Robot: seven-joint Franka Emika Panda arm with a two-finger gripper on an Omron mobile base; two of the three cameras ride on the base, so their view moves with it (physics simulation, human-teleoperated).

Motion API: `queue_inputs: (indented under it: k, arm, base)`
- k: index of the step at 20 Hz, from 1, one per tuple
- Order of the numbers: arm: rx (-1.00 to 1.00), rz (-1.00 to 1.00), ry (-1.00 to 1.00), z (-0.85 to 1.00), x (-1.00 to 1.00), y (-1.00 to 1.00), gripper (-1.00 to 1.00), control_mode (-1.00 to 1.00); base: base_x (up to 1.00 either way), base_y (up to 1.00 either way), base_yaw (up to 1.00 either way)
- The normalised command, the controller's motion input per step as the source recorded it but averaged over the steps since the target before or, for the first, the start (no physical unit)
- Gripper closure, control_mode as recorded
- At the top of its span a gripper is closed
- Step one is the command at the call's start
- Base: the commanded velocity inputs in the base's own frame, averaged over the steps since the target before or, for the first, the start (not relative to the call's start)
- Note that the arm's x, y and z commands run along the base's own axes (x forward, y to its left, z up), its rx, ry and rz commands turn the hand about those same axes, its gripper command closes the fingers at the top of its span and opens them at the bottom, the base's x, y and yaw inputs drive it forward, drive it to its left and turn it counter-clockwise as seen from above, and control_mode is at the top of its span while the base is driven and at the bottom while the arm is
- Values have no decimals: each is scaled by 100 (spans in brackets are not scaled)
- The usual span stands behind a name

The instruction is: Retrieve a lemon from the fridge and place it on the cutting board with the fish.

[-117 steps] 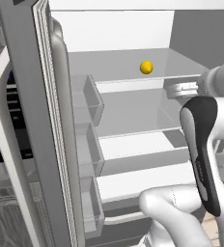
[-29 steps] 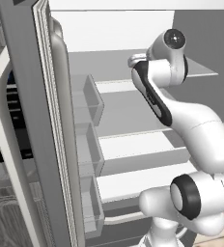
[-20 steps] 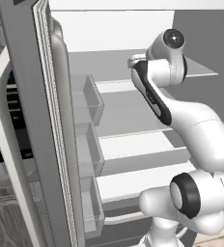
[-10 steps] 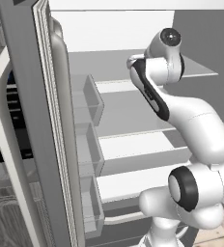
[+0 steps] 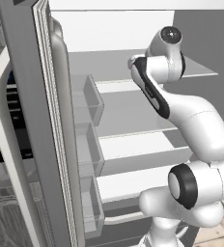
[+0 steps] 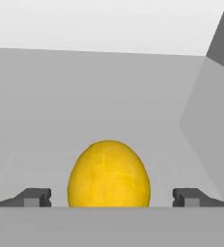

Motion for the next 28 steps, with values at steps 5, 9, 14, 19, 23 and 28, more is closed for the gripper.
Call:
queue_inputs:
  k: [5, 9, 14, 19, 23, 28]
  arm:
    - [-1, 0, 0, -6, 0, -2, -100, -100]
    - [0, 0, 0, 0, 4, 0, -100, -100]
    - [0, 2, 0, 0, 11, 0, -100, -100]
    - [0, 3, 0, 0, 14, 0, 100, -100]
    - [0, 1, 0, 0, 3, 0, 100, -100]
    - [0, 0, 0, 0, 0, 0, 100, -100]
  base:
    - [0, 0, 0]
    - [0, 0, 0]
    - [0, 0, 0]
    - [0, 0, 0]
    - [0, 0, 0]
    - [0, 0, 0]
